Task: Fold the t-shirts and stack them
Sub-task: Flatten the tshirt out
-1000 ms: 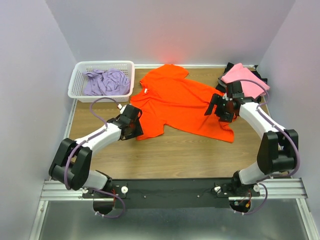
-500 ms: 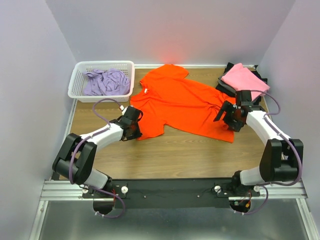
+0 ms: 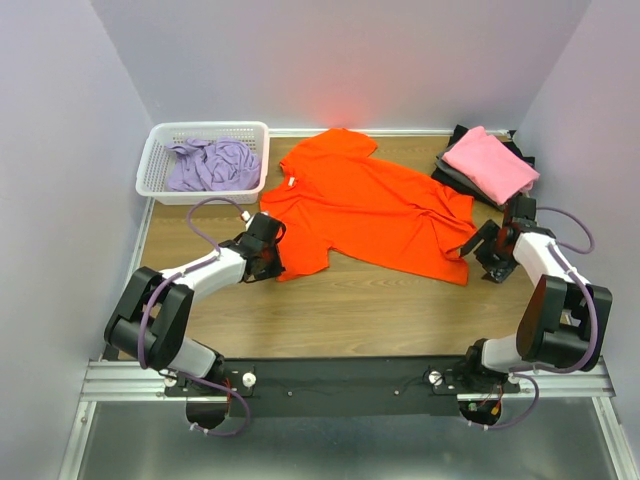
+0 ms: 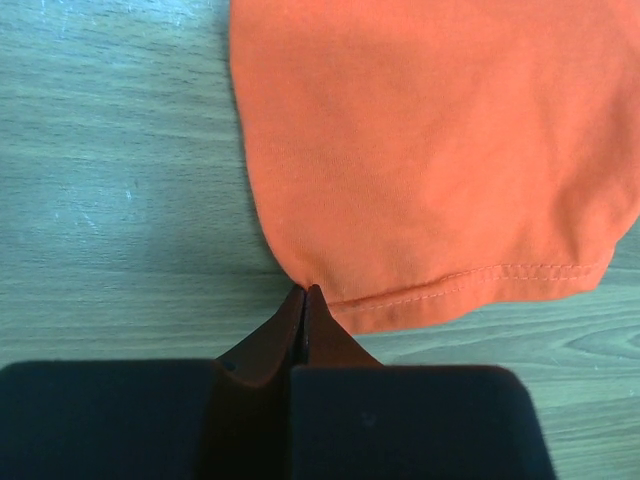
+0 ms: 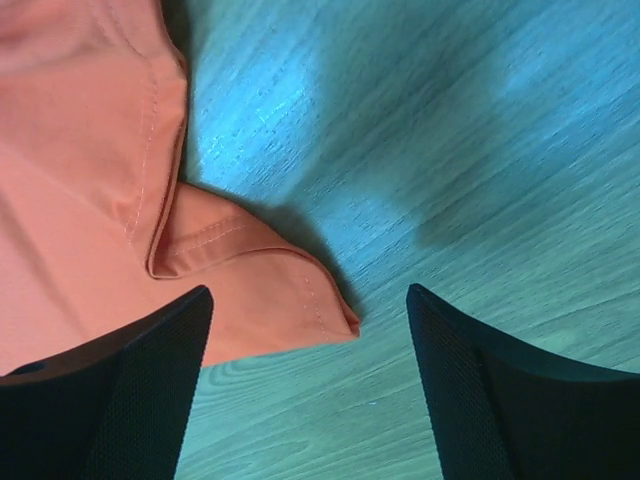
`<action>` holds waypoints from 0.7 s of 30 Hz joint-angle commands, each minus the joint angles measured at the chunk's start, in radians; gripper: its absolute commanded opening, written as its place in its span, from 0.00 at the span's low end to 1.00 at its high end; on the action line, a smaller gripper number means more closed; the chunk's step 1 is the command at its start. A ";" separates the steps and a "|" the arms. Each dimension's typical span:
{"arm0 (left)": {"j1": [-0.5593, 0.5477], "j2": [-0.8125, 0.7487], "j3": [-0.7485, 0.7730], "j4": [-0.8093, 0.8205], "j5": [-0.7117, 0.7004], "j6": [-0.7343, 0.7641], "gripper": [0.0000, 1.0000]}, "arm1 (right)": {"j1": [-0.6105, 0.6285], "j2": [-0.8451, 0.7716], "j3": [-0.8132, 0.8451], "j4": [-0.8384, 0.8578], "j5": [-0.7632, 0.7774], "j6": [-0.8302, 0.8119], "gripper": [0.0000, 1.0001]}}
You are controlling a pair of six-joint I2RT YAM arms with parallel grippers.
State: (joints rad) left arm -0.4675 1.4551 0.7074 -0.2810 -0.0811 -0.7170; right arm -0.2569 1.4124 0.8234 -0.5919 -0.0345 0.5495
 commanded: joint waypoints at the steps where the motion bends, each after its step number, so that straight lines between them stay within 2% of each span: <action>1: 0.000 -0.025 0.024 -0.029 0.023 0.025 0.00 | -0.005 0.006 -0.027 -0.017 0.010 0.012 0.79; 7: 0.007 -0.027 0.061 -0.050 0.023 0.050 0.00 | -0.005 -0.019 -0.090 -0.016 -0.015 0.040 0.67; 15: 0.027 -0.021 0.112 -0.079 0.034 0.090 0.00 | -0.005 -0.017 -0.141 0.003 -0.007 0.052 0.59; 18: 0.033 -0.022 0.119 -0.084 0.037 0.102 0.00 | -0.005 0.000 -0.135 0.014 -0.001 0.043 0.54; 21: 0.036 -0.029 0.124 -0.090 0.044 0.111 0.00 | -0.005 0.020 -0.127 0.020 -0.007 0.032 0.44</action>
State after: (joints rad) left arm -0.4397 1.4532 0.8074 -0.3435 -0.0574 -0.6365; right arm -0.2573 1.3979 0.7074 -0.5884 -0.0422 0.5838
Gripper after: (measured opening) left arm 0.007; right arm 0.472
